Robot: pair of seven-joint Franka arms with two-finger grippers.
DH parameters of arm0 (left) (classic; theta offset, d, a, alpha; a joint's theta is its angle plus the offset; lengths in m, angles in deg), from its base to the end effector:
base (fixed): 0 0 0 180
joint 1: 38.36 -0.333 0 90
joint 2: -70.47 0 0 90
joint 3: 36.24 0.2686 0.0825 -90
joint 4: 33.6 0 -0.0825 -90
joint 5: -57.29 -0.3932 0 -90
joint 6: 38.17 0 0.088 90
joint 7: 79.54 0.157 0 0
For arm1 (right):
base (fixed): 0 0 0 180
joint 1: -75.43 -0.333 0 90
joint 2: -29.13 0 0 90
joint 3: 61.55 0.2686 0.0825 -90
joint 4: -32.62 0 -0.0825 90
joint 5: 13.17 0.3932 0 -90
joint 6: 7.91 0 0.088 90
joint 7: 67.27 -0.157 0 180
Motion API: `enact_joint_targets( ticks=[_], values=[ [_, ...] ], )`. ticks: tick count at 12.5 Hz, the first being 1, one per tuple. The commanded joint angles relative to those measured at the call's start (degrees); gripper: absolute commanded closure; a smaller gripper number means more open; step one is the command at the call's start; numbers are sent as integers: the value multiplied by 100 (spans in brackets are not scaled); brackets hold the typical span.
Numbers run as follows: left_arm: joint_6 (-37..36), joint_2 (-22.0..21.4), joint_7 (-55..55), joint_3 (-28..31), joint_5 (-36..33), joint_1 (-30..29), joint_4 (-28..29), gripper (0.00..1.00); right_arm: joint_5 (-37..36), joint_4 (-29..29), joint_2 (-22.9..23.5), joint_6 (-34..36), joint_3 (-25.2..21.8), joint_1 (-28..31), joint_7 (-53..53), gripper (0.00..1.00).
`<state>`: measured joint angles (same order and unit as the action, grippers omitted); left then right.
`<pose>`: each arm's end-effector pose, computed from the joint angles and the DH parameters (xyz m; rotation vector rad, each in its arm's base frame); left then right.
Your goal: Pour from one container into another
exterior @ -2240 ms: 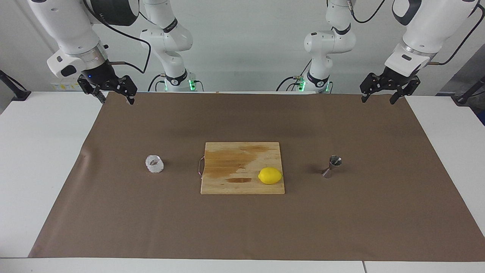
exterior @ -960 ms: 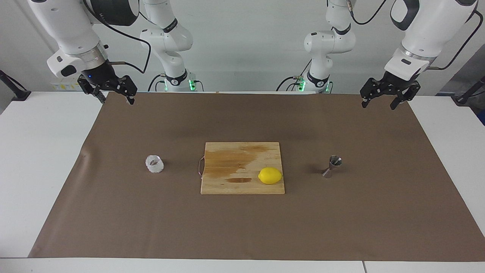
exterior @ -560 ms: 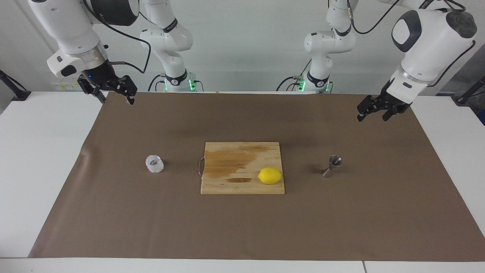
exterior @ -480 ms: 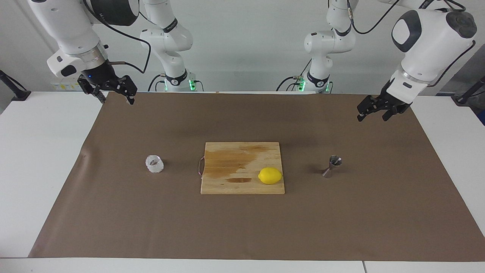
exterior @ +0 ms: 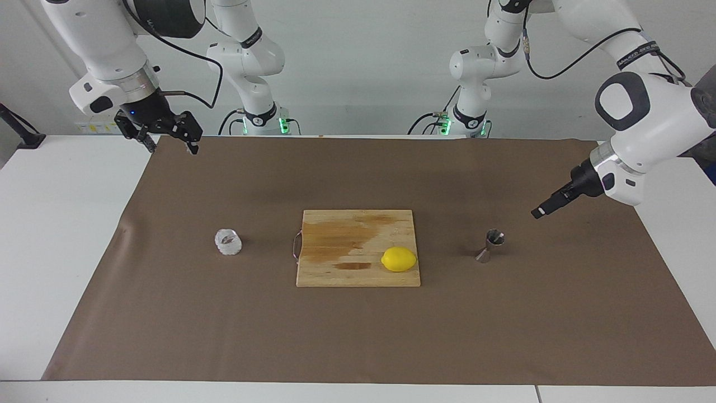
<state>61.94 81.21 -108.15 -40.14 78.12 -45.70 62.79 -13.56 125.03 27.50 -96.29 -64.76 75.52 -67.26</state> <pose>0.6038 -0.0119 0.3875 2.6523 0.8885 -0.2803 0.5495 -0.0331 0.5204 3.1356 -0.0900 -0.0660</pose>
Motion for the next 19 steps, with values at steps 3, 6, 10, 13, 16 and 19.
enact_joint_targets(
  ticks=[3,6,10,13,16,19],
  values=[
    [316,-72,-1251,-40,1482,-451,837,0,-58,-3,-57,93,58,61,-45,0],
    [824,-151,-1725,-40,2563,-583,1512,0,-58,-3,-57,93,58,61,-45,0],
    [1519,-362,-2113,-40,3830,-584,2446,0,-58,-3,-48,93,58,61,-45,0],
    [1880,-371,-2588,-40,4401,-522,2744,0,-58,-3,-57,93,58,61,-45,0],
    [2161,-380,-2580,-40,5445,-461,3175,0,-58,-3,-48,93,58,61,-45,0],
    [2522,-344,-2562,-58,5720,-92,3194,0,-58,-3,-48,93,58,61,-45,0]
  ],
)
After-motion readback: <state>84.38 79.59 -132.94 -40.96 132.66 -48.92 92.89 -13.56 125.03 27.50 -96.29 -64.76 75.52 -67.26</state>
